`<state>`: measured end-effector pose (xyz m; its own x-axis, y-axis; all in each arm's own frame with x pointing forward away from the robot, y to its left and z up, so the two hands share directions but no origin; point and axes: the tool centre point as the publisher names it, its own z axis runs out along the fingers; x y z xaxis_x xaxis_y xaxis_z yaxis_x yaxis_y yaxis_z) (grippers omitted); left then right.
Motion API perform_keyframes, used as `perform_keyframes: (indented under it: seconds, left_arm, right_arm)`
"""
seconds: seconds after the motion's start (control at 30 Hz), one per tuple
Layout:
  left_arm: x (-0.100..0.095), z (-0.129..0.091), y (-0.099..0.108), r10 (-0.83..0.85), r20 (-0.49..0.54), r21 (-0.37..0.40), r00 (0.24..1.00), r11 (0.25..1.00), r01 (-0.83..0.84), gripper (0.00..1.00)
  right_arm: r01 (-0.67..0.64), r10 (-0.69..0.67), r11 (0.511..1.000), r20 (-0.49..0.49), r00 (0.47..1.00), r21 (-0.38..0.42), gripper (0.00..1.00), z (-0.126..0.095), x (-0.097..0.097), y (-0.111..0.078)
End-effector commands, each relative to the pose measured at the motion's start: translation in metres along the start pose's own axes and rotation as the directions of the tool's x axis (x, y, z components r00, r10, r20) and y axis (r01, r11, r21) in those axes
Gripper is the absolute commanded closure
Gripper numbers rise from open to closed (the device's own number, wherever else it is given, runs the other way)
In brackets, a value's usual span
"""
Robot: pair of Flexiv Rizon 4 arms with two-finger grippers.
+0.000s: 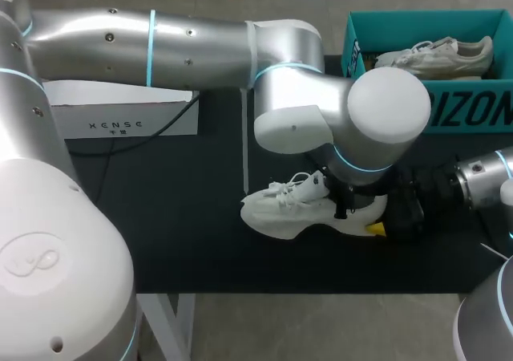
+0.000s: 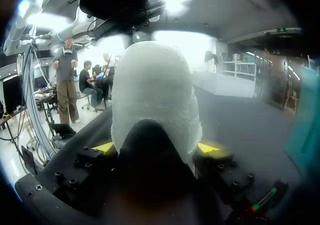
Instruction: Take the shoe out of the shoebox, open the shoe tongue, remove and reinsert the insole, then place the shoe into the shoebox
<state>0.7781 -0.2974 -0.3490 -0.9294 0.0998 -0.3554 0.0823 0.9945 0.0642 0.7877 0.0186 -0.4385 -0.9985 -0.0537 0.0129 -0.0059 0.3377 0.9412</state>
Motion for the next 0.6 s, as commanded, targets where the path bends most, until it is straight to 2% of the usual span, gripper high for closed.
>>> perform_keyframes:
  seconds: [0.03, 0.4, 0.6]
  left_arm:
    - [0.001, -0.013, 0.010, -0.014, 0.013, 0.016, 1.000, 1.000, 0.013, 1.00]
    - [0.003, -0.035, 0.016, -0.067, 0.052, 0.047, 0.996, 0.997, 0.065, 1.00]
    - [-0.001, -0.048, 0.011, -0.062, 0.076, 0.061, 0.995, 0.996, 0.057, 1.00]
  right_arm:
    - [0.000, 0.000, 1.000, 0.001, 1.000, 0.002, 1.00, 0.006, 0.000, -0.007]
    - [0.000, 0.000, 1.000, 0.001, 1.000, 0.002, 1.00, 0.006, 0.000, -0.007]
    - [0.000, 0.000, 1.000, 0.001, 1.000, 0.002, 1.00, 0.006, 0.000, -0.007]
